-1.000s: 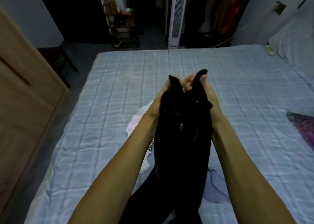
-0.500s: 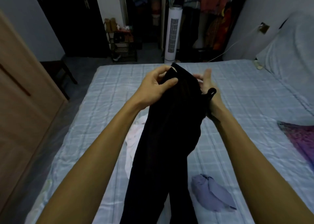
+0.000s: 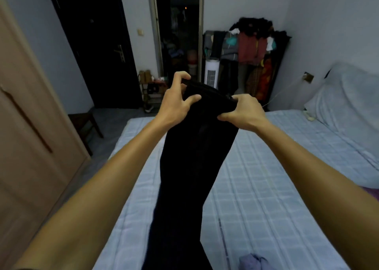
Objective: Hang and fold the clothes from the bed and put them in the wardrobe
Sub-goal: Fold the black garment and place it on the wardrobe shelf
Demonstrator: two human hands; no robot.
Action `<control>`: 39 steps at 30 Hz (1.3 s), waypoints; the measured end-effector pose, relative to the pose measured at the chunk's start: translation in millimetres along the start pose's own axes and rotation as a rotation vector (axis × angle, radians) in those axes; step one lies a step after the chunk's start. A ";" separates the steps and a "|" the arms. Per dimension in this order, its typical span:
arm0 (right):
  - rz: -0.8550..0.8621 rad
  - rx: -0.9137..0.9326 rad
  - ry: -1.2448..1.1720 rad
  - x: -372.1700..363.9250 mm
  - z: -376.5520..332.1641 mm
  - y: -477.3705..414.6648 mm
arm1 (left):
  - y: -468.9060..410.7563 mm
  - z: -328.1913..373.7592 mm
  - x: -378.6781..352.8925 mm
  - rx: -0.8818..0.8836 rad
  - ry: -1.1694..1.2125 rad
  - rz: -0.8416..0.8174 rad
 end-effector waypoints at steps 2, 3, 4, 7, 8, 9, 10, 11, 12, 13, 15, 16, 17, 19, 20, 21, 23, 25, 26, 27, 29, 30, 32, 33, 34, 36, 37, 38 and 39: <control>0.062 0.048 0.108 17.1 -19.1 -21.3 | -26.1 2.5 8.0 -0.010 -0.108 -0.062; 0.093 0.072 0.146 24.6 -27.8 -32.5 | -40.4 5.4 11.4 -0.022 -0.162 -0.089; 0.126 0.101 0.179 32.2 -36.7 -43.6 | -55.2 8.4 14.6 -0.036 -0.219 -0.102; 0.253 0.203 0.266 59.0 -62.3 -74.6 | -97.0 20.5 27.9 -0.053 -0.317 -0.051; 0.313 0.237 0.287 71.7 -71.2 -84.2 | -110.5 27.2 34.1 -0.059 -0.317 -0.009; 0.369 0.263 0.303 85.3 -80.7 -92.3 | -121.6 36.6 41.4 -0.062 -0.315 0.043; 0.416 0.282 0.318 99.4 -89.6 -99.0 | -131.1 47.4 48.2 -0.070 -0.314 0.095; 0.457 0.301 0.336 113.3 -98.7 -103.1 | -138.0 60.1 54.9 -0.082 -0.315 0.144; 0.498 0.328 0.357 126.6 -107.9 -104.7 | -143.0 73.7 61.2 -0.105 -0.309 0.192; 0.541 0.357 0.379 139.3 -117.2 -103.0 | -145.0 88.1 67.0 -0.130 -0.295 0.235; 0.630 0.424 0.397 162.1 -131.2 -90.2 | -141.4 114.4 76.2 -0.187 -0.244 0.295; 0.673 0.459 0.395 170.8 -134.5 -79.4 | -135.5 125.3 78.7 -0.216 -0.230 0.318; 0.708 0.492 0.393 177.2 -135.4 -65.7 | -125.6 135.1 79.6 -0.241 -0.232 0.332; 0.754 0.546 0.408 182.8 -130.9 -31.7 | -97.3 148.7 75.2 -0.279 -0.236 0.330; 0.765 0.570 0.414 181.9 -125.2 -12.7 | -78.9 152.1 69.9 -0.292 -0.234 0.315; 0.769 0.590 0.413 178.9 -118.5 7.4 | -57.3 154.1 63.8 -0.293 -0.237 0.297; 0.758 0.603 0.394 167.4 -100.3 48.9 | -12.3 151.8 48.9 -0.267 -0.243 0.251; 0.715 0.583 0.368 146.5 -74.2 91.9 | 35.4 142.2 29.5 -0.220 -0.239 0.183; 0.686 0.565 0.354 133.9 -58.8 113.4 | 59.3 136.4 17.9 -0.195 -0.241 0.134; 0.651 0.539 0.341 119.7 -42.4 136.0 | 84.5 128.6 4.9 -0.165 -0.248 0.085; 0.577 0.476 0.335 89.5 -8.7 183.2 | 140.0 111.3 -22.0 -0.107 -0.251 -0.002; 0.544 0.445 0.333 75.1 7.5 207.6 | 168.8 104.6 -34.5 -0.084 -0.252 -0.043; 0.473 0.379 0.325 45.9 37.0 256.4 | 228.1 87.9 -58.4 -0.025 -0.256 -0.138; 0.433 0.345 0.327 31.9 49.0 279.6 | 257.4 79.5 -67.7 0.009 -0.249 -0.183; 0.396 0.313 0.330 19.3 58.3 302.4 | 285.3 71.4 -74.7 0.043 -0.242 -0.221; 0.332 0.258 0.326 -3.3 72.0 348.2 | 339.3 60.6 -84.9 0.086 -0.210 -0.286; 0.307 0.238 0.317 -13.3 76.9 371.7 | 365.5 57.0 -88.5 0.100 -0.193 -0.312; 0.287 0.228 0.310 -22.4 80.3 395.1 | 391.0 54.3 -90.2 0.110 -0.187 -0.326; 0.267 0.222 0.306 -31.2 82.9 418.3 | 416.1 52.4 -90.5 0.118 -0.193 -0.339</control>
Point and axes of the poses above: each hand's wrist, its own y-axis away from the middle knuckle, its own x-axis out of the back of the hand, z = x × y, the point moved 10 cm from there along -y, towards the middle knuckle, and after that the axes turned 4 degrees about -y, right-handed, at the moved point
